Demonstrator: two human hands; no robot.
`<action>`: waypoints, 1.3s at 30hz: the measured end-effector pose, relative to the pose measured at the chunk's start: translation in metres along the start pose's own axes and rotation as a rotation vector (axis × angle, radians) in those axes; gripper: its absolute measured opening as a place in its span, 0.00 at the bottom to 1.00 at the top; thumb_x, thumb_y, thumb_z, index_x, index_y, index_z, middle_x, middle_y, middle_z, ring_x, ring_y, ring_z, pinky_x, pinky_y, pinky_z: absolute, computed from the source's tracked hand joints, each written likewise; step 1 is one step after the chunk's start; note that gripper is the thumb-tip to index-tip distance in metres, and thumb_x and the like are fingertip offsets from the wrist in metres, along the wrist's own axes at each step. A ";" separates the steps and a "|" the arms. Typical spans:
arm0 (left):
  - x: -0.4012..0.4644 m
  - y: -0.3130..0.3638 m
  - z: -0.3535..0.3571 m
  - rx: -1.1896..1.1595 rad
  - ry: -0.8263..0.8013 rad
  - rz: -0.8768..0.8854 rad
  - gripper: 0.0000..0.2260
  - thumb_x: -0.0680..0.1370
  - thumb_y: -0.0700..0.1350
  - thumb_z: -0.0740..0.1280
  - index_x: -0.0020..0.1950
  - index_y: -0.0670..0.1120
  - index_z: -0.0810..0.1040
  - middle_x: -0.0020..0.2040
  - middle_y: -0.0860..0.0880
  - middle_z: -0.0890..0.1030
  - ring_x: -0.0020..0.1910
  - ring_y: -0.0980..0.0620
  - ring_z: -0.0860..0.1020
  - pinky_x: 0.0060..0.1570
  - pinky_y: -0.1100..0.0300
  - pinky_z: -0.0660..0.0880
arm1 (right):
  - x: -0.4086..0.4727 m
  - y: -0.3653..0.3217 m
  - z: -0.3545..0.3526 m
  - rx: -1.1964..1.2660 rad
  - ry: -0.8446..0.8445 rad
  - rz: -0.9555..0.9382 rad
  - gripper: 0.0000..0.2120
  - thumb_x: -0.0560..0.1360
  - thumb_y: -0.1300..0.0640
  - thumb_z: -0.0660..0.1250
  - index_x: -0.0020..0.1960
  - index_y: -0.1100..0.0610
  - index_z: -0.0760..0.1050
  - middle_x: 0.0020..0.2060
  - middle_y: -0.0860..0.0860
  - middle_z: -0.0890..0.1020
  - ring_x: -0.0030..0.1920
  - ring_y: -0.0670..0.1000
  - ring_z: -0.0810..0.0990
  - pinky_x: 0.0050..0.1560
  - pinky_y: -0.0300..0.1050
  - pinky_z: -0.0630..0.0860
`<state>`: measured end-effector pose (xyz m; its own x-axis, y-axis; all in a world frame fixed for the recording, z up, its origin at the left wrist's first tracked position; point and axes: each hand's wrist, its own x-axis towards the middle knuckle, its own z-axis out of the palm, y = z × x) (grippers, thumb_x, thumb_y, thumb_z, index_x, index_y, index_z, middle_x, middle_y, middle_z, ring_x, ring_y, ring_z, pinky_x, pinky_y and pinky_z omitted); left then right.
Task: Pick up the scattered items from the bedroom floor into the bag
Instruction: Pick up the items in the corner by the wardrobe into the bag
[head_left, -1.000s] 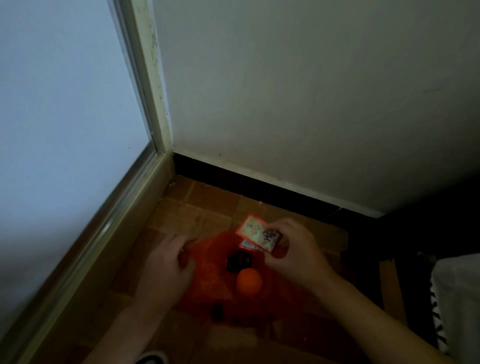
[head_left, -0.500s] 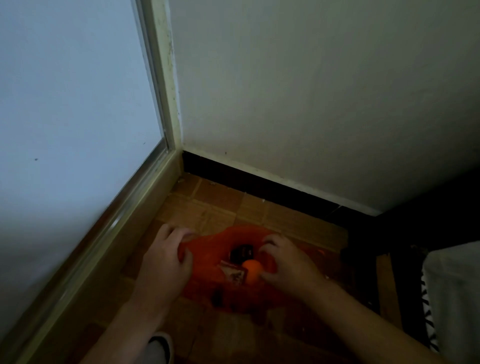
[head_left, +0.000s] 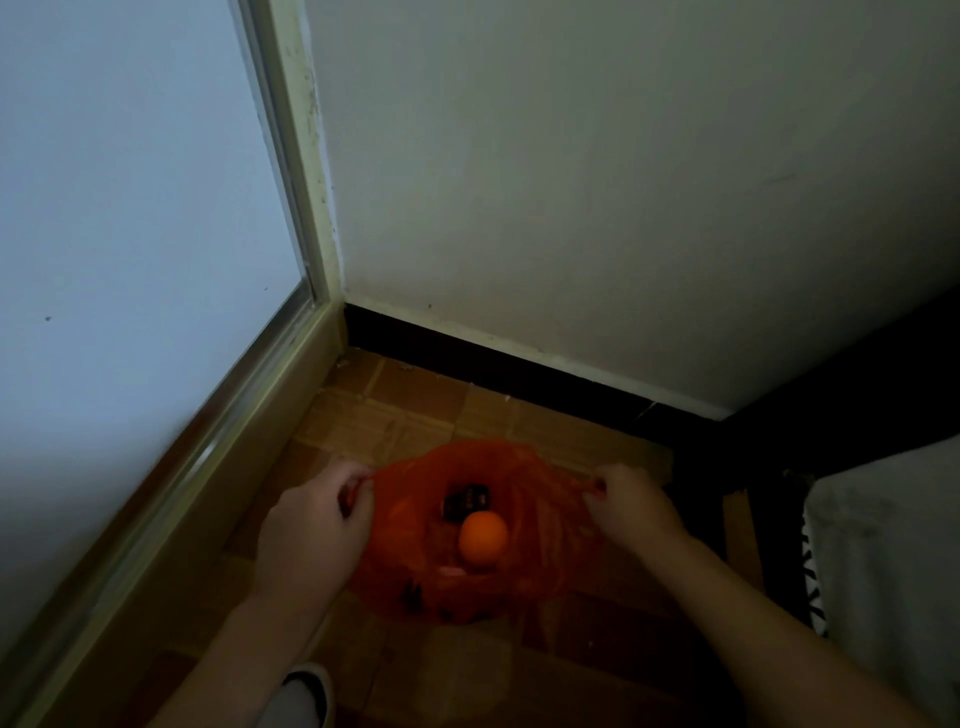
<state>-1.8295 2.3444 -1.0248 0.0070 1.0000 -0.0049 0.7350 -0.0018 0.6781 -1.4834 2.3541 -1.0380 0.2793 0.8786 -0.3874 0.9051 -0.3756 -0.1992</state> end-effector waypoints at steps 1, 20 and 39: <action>-0.001 0.001 0.002 -0.080 -0.005 0.030 0.06 0.82 0.48 0.68 0.58 0.53 0.83 0.44 0.59 0.83 0.41 0.62 0.82 0.38 0.57 0.82 | 0.001 -0.008 -0.007 0.066 0.012 -0.006 0.09 0.78 0.55 0.70 0.42 0.56 0.83 0.37 0.51 0.84 0.41 0.53 0.84 0.42 0.48 0.81; -0.005 0.024 -0.034 -0.207 0.113 0.172 0.18 0.80 0.41 0.71 0.69 0.49 0.79 0.55 0.52 0.83 0.48 0.62 0.83 0.42 0.71 0.80 | -0.043 -0.082 -0.082 0.233 0.067 -0.434 0.05 0.80 0.47 0.72 0.46 0.45 0.82 0.39 0.44 0.83 0.39 0.44 0.82 0.41 0.50 0.83; 0.053 0.118 -0.145 -0.272 0.110 0.067 0.07 0.80 0.39 0.72 0.54 0.49 0.86 0.40 0.52 0.85 0.36 0.58 0.84 0.36 0.72 0.77 | -0.082 -0.125 -0.183 0.758 0.229 -0.111 0.15 0.77 0.47 0.75 0.36 0.54 0.81 0.29 0.55 0.81 0.27 0.53 0.79 0.28 0.46 0.74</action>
<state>-1.8410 2.3987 -0.8381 -0.0354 0.9926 0.1164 0.5263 -0.0805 0.8465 -1.5611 2.3828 -0.8166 0.3340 0.9304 -0.1510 0.4899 -0.3082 -0.8154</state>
